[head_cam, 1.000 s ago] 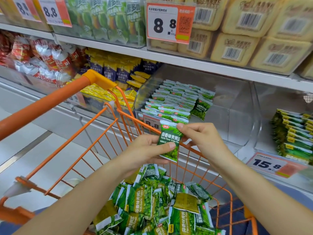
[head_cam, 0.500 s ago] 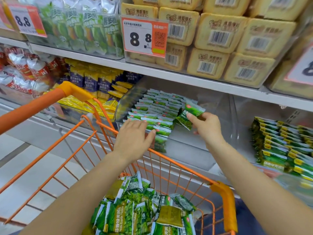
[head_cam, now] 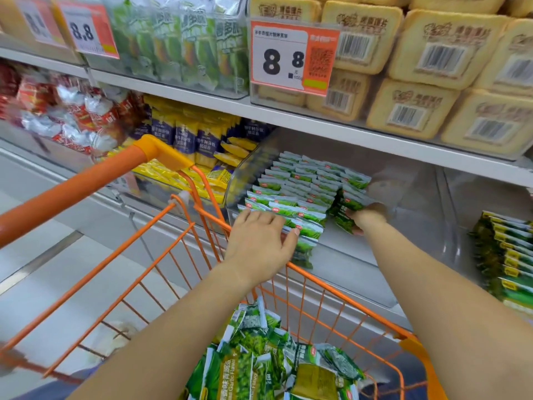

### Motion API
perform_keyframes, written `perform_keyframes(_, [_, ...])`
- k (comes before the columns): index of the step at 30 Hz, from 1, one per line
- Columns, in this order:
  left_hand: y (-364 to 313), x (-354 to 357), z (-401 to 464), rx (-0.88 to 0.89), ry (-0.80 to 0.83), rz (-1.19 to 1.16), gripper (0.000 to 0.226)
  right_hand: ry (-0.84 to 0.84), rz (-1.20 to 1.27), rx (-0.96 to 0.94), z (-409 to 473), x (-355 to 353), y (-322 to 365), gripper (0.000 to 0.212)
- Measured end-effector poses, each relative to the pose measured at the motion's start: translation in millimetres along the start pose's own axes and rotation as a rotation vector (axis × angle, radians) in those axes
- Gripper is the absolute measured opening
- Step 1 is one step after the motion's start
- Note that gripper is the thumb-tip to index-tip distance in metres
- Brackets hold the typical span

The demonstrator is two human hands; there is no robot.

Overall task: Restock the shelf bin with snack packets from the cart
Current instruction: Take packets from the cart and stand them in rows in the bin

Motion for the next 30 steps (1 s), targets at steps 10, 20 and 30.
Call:
perform_keyframes(10, [-0.1, 0.8, 0.1, -0.016, -0.004, -0.004, 0.069, -0.085, -0.328, -0.171, -3.2, 3.1, 5.4, 0.039])
perform_keyframes(20, [0.7, 3.6, 0.6, -0.008, -0.037, -0.006, 0.069, -0.083, -0.247, -0.176, -4.7, 5.1, 5.1, 0.045])
perform_keyframes(30, [3.8, -7.4, 2.8, 0.027, 0.069, -0.107, 0.06, 0.059, -0.265, -0.221, -32.3, -6.7, 10.4, 0.029])
Point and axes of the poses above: each hand's wrist, its own z-axis towards the middle knuckle, its own x-axis out of the palm, y = z × x, the point moved 3 cm from there along z, towards the middle knuckle, and after that the axes turned 2 degrees about x, right-handed, at the moved point
